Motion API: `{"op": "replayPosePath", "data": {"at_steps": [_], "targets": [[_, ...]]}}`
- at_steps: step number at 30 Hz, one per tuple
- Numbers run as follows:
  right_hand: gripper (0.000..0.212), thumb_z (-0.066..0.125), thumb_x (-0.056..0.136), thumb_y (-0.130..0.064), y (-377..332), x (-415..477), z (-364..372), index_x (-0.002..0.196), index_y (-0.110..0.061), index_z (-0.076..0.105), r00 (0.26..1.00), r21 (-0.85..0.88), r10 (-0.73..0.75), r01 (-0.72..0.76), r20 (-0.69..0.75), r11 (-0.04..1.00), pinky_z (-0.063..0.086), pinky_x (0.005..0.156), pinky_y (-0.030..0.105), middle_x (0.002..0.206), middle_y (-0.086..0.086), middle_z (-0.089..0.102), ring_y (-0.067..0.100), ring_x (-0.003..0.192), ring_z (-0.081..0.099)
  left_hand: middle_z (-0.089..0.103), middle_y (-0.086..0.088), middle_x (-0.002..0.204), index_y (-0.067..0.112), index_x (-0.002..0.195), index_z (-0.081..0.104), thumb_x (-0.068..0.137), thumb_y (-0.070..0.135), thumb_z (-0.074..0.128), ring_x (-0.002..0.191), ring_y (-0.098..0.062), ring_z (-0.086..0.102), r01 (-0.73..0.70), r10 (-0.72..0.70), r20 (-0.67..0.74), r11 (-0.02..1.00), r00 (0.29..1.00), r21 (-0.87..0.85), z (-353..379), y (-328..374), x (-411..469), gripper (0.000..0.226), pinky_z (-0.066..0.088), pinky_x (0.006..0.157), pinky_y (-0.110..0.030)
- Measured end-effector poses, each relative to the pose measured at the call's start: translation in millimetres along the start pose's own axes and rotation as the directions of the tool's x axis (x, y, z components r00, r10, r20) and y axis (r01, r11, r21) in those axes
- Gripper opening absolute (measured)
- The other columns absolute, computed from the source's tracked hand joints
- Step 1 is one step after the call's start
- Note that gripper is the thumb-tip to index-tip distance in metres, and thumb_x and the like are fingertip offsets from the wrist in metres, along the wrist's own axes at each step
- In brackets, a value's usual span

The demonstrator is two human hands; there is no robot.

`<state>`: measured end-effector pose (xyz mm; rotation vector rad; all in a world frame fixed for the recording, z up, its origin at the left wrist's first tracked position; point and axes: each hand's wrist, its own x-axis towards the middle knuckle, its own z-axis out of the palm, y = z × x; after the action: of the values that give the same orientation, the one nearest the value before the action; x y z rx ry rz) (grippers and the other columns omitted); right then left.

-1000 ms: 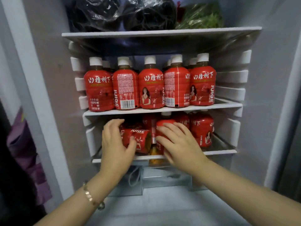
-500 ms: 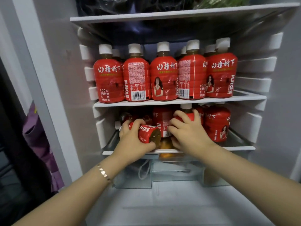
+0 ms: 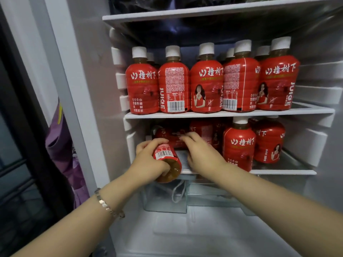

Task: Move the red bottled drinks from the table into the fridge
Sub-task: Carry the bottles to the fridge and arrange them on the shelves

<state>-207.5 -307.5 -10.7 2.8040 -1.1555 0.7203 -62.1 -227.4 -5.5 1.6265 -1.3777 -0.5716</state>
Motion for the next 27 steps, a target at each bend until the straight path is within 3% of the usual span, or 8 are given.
{"op": "replayPosePath", "data": {"at_steps": [3, 6, 8, 12, 16, 20, 22, 27], "targets": [[0.070, 0.053, 0.090, -0.010, -6, 34, -3, 0.150, -0.015, 0.016, 0.989, -0.183, -0.075, 0.098, 0.129, 0.978, 0.025, 0.112, 0.037, 0.156, 0.010, 0.013, 0.030, 0.141, 0.021, 0.034, -0.003, 0.131, 0.041, 0.120, 0.053, 0.069, -0.004, 0.055, 0.107, -0.026, 0.047, 0.054, -0.053, 0.046, 0.998, 0.998, -0.013, -7, 0, -2, 0.069, 0.050, 0.080, -0.030], [0.079, 0.053, 0.092, -0.020, -9, 62, 2, 0.151, -0.022, 0.001, 0.966, -0.313, -0.046, 0.127, 0.254, 0.941, 0.014, 0.116, 0.039, 0.159, 0.010, -0.001, 0.032, 0.145, 0.008, 0.050, -0.008, 0.122, 0.043, 0.116, 0.055, 0.050, 0.017, 0.057, 0.103, -0.030, 0.056, 0.177, -0.163, 0.110, 0.975, 0.980, -0.132, -14, 5, -1, 0.071, 0.054, 0.069, -0.032], [0.074, 0.046, 0.095, -0.026, -9, 73, 11, 0.151, -0.022, -0.002, 0.964, -0.356, -0.026, 0.123, 0.264, 0.926, 0.004, 0.117, 0.038, 0.159, 0.010, -0.001, 0.030, 0.146, 0.002, 0.059, -0.006, 0.114, 0.037, 0.112, 0.056, 0.048, 0.024, 0.061, 0.096, -0.024, 0.061, 0.188, -0.170, 0.100, 0.959, 0.980, -0.210, -13, 8, -4, 0.066, 0.054, 0.069, -0.030], [0.063, 0.040, 0.098, -0.025, -10, 81, 23, 0.150, -0.012, 0.008, 0.986, -0.339, 0.011, 0.047, 0.169, 0.940, 0.015, 0.114, 0.038, 0.155, 0.013, 0.012, 0.031, 0.142, 0.015, 0.066, 0.001, 0.106, 0.030, 0.107, 0.059, 0.060, 0.042, 0.083, 0.088, -0.017, 0.066, 0.181, -0.182, 0.029, 0.932, 0.983, -0.312, -8, 8, -6, 0.054, 0.056, 0.073, -0.031], [0.058, 0.042, 0.097, -0.022, -10, 79, 23, 0.149, -0.013, 0.017, 0.993, -0.321, 0.000, 0.037, 0.114, 0.946, 0.019, 0.112, 0.039, 0.151, 0.016, 0.018, 0.033, 0.140, 0.019, 0.061, 0.002, 0.110, 0.031, 0.113, 0.053, 0.077, 0.036, 0.073, 0.092, -0.018, 0.062, 0.189, -0.218, -0.082, 0.943, 0.972, -0.274, -3, 8, -2, 0.041, 0.055, 0.071, -0.031], [0.083, 0.063, 0.086, -0.023, -13, 77, 18, 0.150, -0.018, 0.009, 0.980, -0.285, 0.026, 0.032, 0.199, 0.958, 0.013, 0.116, 0.040, 0.154, 0.015, 0.014, 0.032, 0.143, 0.013, 0.055, 0.000, 0.100, 0.044, 0.132, 0.033, 0.085, 0.026, 0.056, 0.082, -0.021, 0.060, 0.384, -0.381, 0.092, 0.830, 0.920, -0.404, -2, 19, -11, 0.055, 0.053, 0.051, -0.030], [0.089, 0.070, 0.080, -0.023, -14, 74, 17, 0.148, -0.018, 0.013, 0.983, -0.284, 0.029, 0.024, 0.183, 0.959, 0.022, 0.112, 0.040, 0.150, 0.015, 0.024, 0.034, 0.140, 0.024, 0.053, -0.004, 0.099, 0.043, 0.135, 0.028, 0.083, 0.019, 0.052, 0.077, -0.022, 0.059, 0.413, -0.409, 0.113, 0.787, 0.905, -0.459, -3, 19, -15, 0.062, 0.053, 0.051, -0.032], [0.073, 0.067, 0.076, -0.045, -24, 53, 4, 0.134, -0.013, 0.036, 0.994, -0.263, 0.038, -0.010, 0.103, 0.965, 0.045, 0.091, 0.036, 0.125, 0.013, 0.055, 0.033, 0.115, 0.053, 0.055, -0.006, 0.102, 0.041, 0.138, 0.026, 0.083, 0.025, 0.056, 0.078, -0.024, 0.061, 0.395, -0.427, 0.093, 0.701, 0.899, -0.594, 2, 8, -28, 0.065, 0.053, 0.060, -0.037]]}}
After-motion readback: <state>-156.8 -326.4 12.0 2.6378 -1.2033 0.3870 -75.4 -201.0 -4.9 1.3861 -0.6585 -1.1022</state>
